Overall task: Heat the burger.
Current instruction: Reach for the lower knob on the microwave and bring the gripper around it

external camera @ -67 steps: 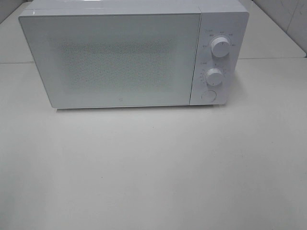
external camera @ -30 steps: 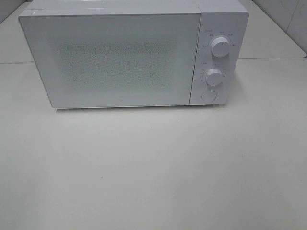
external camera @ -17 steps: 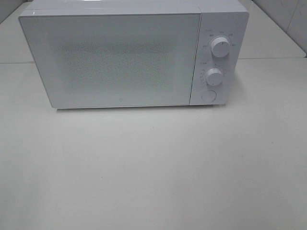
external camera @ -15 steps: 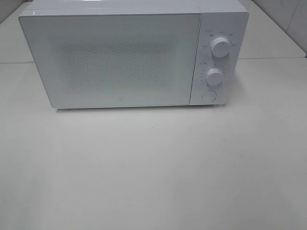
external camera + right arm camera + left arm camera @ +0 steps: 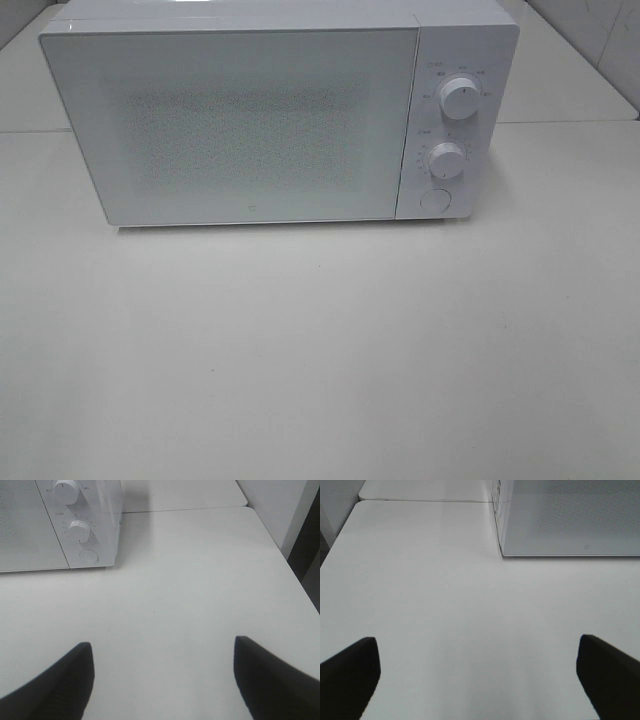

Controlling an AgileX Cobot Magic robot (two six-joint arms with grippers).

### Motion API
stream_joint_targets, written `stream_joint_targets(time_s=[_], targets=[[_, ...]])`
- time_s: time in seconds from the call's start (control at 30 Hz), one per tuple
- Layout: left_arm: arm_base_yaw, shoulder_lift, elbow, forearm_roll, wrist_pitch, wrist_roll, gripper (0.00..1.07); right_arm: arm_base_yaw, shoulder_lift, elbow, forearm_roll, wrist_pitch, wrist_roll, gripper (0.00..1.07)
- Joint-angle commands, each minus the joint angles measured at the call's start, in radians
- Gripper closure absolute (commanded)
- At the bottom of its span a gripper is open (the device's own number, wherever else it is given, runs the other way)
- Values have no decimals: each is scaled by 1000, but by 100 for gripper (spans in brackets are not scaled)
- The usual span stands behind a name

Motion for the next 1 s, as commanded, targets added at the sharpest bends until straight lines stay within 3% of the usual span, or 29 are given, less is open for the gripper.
stream_joint_targets(time_s=[0.03, 0.63, 0.93, 1.0], targets=[[-6, -23, 4, -3, -14, 0, 6, -6, -29, 1, 3, -4, 4, 31], [-6, -23, 4, -3, -14, 0, 6, -6, -19, -32, 4, -85, -33, 31], [-6, -23, 4, -3, -14, 0, 6, 8, 173, -28, 7, -428, -41, 31], [-6, -23, 4, -3, -14, 0, 6, 8, 269, 24, 8, -680, -40, 31]])
